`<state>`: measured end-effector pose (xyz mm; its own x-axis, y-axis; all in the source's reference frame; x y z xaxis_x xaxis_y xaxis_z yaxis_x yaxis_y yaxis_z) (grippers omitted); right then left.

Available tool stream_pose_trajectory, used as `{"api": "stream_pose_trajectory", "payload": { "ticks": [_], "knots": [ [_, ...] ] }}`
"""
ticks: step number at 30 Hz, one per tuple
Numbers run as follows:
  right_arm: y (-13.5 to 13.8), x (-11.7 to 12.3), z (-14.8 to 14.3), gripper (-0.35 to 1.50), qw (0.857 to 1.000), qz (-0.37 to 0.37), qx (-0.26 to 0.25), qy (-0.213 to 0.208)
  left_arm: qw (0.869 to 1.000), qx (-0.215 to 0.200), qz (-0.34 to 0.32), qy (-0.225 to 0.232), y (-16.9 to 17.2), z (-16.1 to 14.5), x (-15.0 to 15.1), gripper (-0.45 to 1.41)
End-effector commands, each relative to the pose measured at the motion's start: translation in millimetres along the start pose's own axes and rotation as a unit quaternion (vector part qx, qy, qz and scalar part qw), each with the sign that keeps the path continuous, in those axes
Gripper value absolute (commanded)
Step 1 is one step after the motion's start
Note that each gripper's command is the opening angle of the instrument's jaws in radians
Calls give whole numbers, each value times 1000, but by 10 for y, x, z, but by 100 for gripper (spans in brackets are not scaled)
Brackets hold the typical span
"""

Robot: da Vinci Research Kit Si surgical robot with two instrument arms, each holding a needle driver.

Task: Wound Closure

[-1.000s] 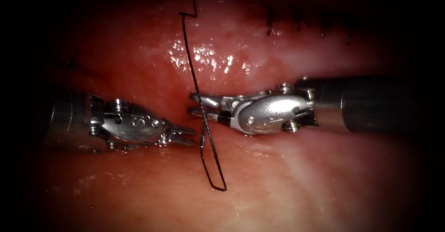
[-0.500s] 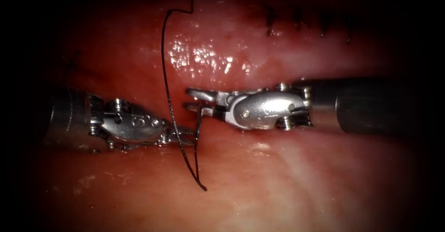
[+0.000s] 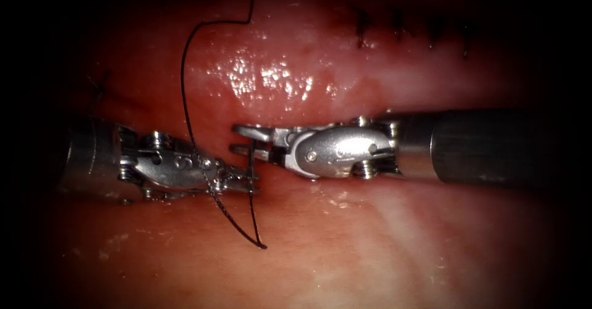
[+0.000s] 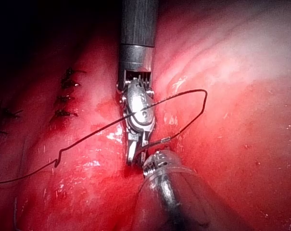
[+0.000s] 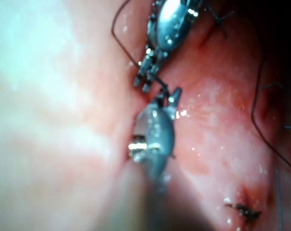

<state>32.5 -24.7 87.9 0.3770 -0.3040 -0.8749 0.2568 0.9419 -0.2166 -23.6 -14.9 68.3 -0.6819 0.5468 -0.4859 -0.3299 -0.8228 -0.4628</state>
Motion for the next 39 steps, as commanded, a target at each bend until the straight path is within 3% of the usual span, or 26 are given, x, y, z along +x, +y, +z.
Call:
{"api": "stream_pose_trajectory", "payload": {
  "ticks": [1, 11, 20, 27, 31, 34, 39],
  "knots": [
    [-1, 2, -1, -35, 1000, -15, 0, 6, 1000, -1, 1, 1, 1, 8, 1, -16],
    [-2, 3, -17, -35, 999, -47, 5, 25, 1000, -2, -6, 1, 0, 5, 1, -16],
    [-11, 18, -2, -35, 995, -73, 56, 46, 1000, -3, -5, 1, -1, 3, 0, -16],
    [-11, 16, -1, -35, 994, -78, 57, 47, 1000, -3, -5, 1, -1, 2, 0, -16],
    [-6, -1, 8, -35, 998, -14, 50, 26, 1000, -3, -6, 1, -1, 3, 1, -16],
    [-19, -21, 10, -35, 998, 16, 56, 14, 1000, -3, -6, 0, 0, 3, 1, -16],
    [-28, -27, 12, -35, 996, 57, 66, -2, 1000, -3, -6, 0, 0, 3, 1, -16]
  ]
}}
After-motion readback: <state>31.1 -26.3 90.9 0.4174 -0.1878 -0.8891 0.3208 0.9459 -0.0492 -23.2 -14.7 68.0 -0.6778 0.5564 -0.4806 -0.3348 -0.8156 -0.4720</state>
